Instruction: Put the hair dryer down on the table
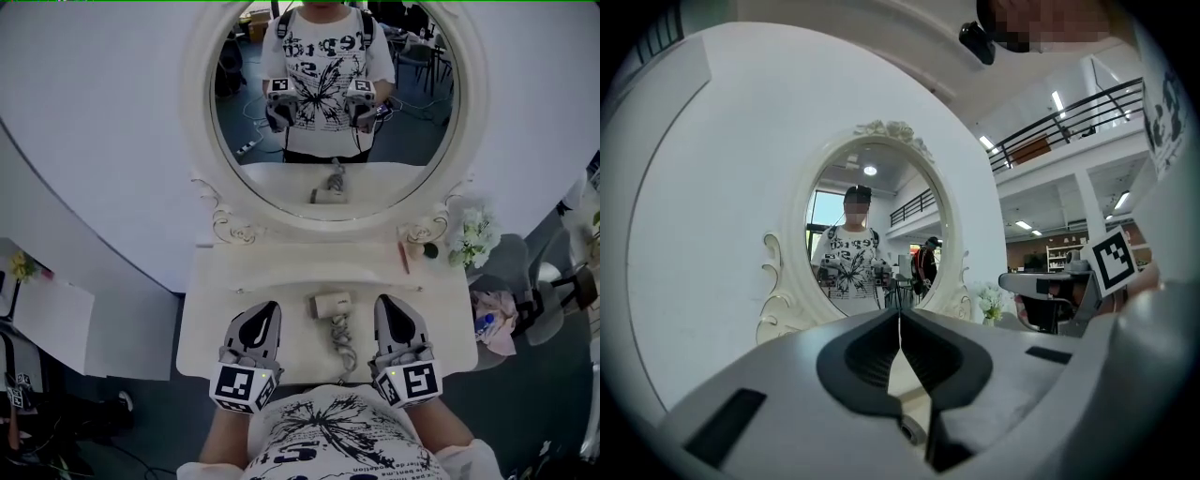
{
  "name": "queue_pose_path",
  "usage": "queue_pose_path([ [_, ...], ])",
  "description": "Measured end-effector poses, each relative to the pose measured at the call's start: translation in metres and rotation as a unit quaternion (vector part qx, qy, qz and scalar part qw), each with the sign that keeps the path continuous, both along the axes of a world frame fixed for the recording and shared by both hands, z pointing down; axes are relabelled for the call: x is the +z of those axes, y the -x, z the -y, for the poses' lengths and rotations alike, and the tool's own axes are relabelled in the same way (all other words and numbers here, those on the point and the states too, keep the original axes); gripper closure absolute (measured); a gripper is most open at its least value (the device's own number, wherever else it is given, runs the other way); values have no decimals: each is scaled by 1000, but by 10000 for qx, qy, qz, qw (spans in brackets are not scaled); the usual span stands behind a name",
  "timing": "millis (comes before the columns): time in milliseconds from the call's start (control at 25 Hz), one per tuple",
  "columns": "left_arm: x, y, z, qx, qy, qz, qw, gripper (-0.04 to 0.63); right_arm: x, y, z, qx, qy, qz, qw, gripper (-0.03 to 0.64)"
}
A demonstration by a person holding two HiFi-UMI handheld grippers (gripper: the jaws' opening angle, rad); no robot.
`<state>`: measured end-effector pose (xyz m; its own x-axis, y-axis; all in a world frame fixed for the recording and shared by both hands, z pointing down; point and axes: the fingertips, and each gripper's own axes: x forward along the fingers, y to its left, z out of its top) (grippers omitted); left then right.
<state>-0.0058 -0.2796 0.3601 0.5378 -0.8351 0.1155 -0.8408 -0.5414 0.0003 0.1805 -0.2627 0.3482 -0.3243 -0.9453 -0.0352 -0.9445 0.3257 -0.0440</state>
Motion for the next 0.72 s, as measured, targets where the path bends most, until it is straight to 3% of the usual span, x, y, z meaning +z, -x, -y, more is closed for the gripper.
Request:
queue_pose_path([
  [720, -2, -12, -3, 162, -87, -75, 9998, 574, 17, 7, -2, -454, 315, -26, 9985, 598],
])
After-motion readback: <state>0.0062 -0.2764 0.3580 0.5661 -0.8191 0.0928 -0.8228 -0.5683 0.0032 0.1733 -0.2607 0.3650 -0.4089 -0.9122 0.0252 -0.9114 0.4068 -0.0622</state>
